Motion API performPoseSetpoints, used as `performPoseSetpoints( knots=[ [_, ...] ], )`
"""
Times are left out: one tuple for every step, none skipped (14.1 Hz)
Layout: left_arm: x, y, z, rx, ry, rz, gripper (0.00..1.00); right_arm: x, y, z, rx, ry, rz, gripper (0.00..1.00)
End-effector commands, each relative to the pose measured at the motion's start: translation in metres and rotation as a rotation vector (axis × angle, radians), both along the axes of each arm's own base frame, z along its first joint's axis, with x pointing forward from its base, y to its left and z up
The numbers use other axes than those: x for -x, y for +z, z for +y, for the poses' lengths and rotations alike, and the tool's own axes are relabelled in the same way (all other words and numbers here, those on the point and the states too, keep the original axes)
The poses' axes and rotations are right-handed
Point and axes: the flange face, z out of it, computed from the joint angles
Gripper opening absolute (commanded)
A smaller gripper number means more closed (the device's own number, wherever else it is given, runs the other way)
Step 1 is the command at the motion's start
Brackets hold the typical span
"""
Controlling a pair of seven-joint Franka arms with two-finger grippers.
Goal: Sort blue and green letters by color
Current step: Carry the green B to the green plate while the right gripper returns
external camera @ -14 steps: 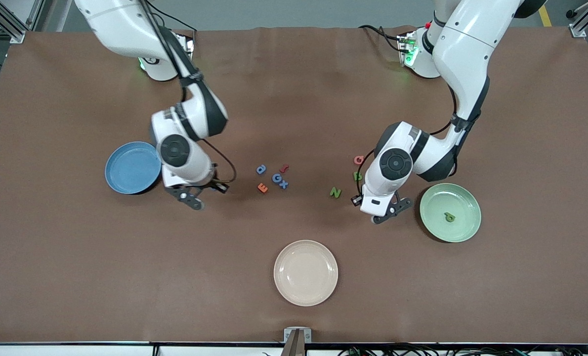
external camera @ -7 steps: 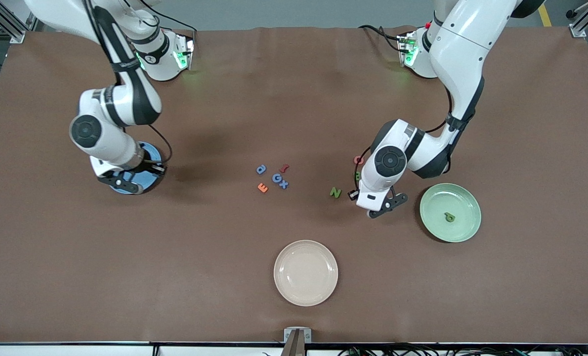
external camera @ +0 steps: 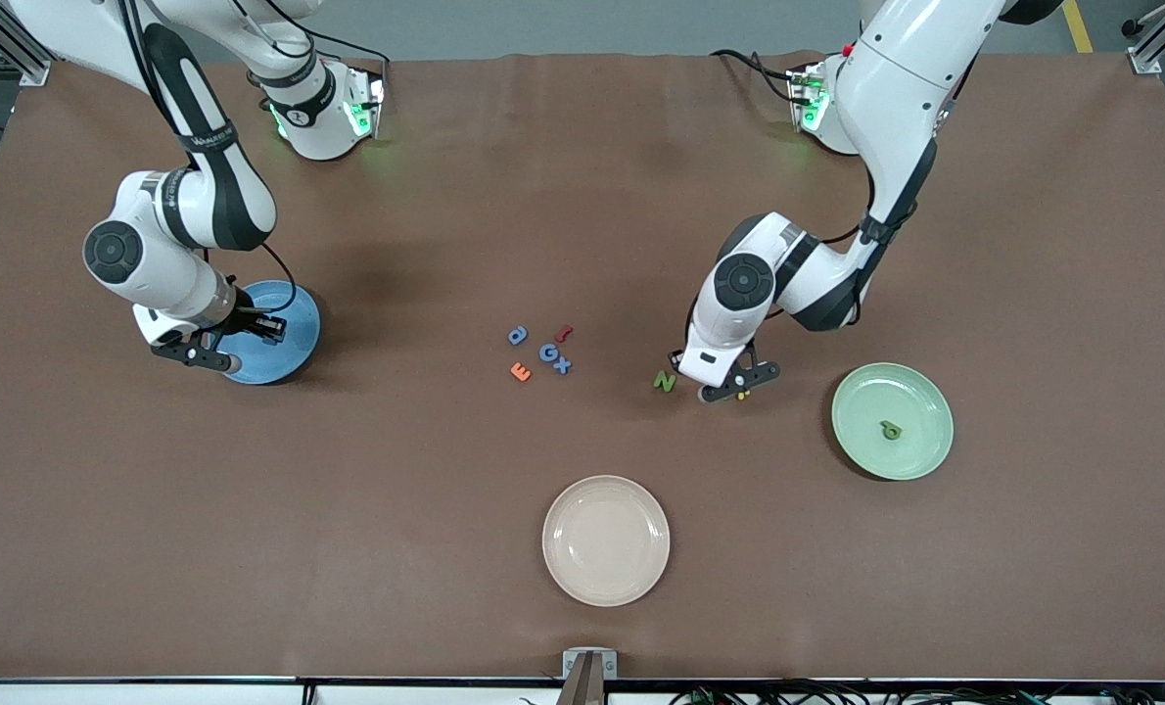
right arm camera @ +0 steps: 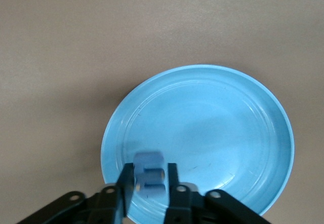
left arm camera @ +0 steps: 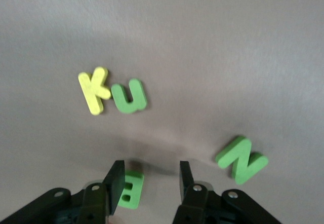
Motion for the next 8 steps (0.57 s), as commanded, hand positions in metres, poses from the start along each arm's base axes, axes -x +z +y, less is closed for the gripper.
performPoseSetpoints(
  knots=[
    [0.018,0.012,0.003,-0.008,-0.028,-0.019,0.51,0.009,0.006,-0.001,-0.004,0.024,0.003,1.0],
    [0.021,0.012,0.003,-0.01,-0.03,-0.016,0.52,0.009,0.008,0.004,-0.004,0.021,0.016,1.0],
    [0.026,0.009,0.004,-0.015,-0.037,-0.008,0.52,0.009,0.012,0.013,-0.009,0.01,0.027,1.0],
    [0.027,0.011,0.006,-0.017,-0.038,-0.01,0.52,0.007,0.017,0.029,-0.005,-0.012,0.02,1.0],
    [0.03,0.011,0.008,-0.019,-0.051,-0.006,0.52,0.005,0.021,0.06,0.003,-0.036,0.008,1.0],
    [0.03,0.011,0.012,-0.021,-0.055,-0.004,0.52,0.005,0.023,0.088,0.01,-0.068,-0.004,1.0],
    [0.031,0.01,0.014,-0.023,-0.062,-0.001,0.52,0.003,0.029,0.124,0.013,-0.096,-0.024,1.0],
    [0.031,0.009,0.014,-0.023,-0.061,0.002,0.52,0.002,0.036,0.159,0.004,-0.134,-0.043,1.0]
  ],
)
